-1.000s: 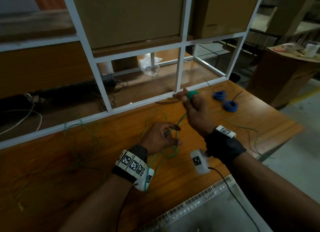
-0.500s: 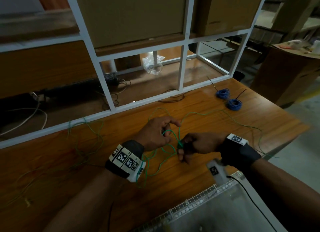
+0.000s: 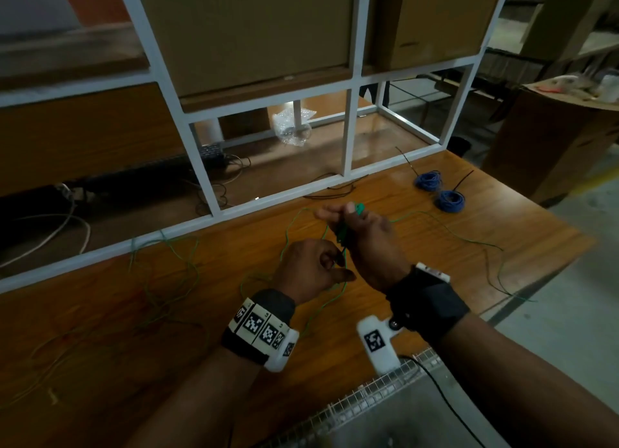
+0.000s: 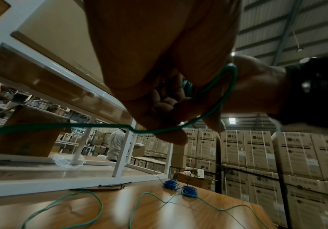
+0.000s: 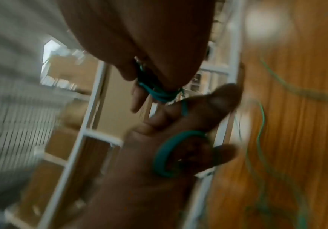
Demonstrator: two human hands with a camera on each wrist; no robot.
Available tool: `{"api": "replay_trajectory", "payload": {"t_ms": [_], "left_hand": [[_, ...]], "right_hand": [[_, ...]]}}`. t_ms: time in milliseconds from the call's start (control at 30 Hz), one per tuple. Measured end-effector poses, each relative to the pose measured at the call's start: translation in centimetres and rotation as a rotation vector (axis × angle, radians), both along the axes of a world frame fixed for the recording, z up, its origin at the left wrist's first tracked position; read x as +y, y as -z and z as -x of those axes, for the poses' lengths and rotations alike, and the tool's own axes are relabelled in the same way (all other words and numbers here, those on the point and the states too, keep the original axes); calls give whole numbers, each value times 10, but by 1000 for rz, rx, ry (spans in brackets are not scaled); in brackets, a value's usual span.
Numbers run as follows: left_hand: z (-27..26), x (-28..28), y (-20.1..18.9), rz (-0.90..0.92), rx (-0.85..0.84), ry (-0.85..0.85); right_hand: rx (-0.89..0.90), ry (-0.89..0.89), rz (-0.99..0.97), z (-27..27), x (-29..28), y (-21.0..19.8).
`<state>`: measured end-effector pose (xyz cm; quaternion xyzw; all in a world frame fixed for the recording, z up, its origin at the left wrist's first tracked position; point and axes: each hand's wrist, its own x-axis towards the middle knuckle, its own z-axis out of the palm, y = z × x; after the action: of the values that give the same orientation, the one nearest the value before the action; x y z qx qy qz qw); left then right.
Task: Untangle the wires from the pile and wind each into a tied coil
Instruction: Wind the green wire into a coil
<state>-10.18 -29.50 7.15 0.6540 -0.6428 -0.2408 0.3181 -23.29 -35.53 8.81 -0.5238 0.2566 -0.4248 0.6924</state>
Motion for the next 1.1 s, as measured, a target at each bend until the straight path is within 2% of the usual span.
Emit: {"api": "replay_trajectory", "payload": {"t_ms": [67, 133, 200, 300, 367, 467, 600, 667, 733, 767, 833, 900, 1000, 1100], "left_hand": [[-6, 1, -3, -51, -73, 62], [-13, 3, -5, -114, -158, 150], [-21, 5, -7, -164, -198, 165], [-29, 8, -10, -237, -217, 169], [-35, 12, -13, -239, -293, 131], [-50, 19, -7, -108, -372, 27], [-75, 24, 2, 6, -246, -83], [-79, 24, 5, 71, -10, -131], [-75, 22, 4, 73, 262, -181], [-71, 19, 6, 80, 329, -189], [-67, 12, 8, 140, 292, -170], [-62, 5, 7, 199, 265, -124], [-58, -2, 8, 182, 358, -122], [-52, 2, 14, 159, 397, -25]], "right_hand": [[378, 119, 361, -3, -2, 15], [676, 100, 623, -2, -6, 27], [823, 53, 770, -1, -9, 35], [859, -10, 1005, 2, -8, 35], [927, -106, 997, 5, -9, 34], [1164, -277, 837, 15, -19, 25], [1172, -536, 581, 39, -22, 16], [1106, -585, 478, 46, -20, 19], [968, -664, 297, 48, -13, 21], [894, -745, 232, 47, -9, 21], [685, -927, 118, 42, 3, 19], [424, -999, -46, 37, 12, 15], [-6, -963, -228, 33, 12, 8], [-410, -879, -370, 28, 7, -7]]}}
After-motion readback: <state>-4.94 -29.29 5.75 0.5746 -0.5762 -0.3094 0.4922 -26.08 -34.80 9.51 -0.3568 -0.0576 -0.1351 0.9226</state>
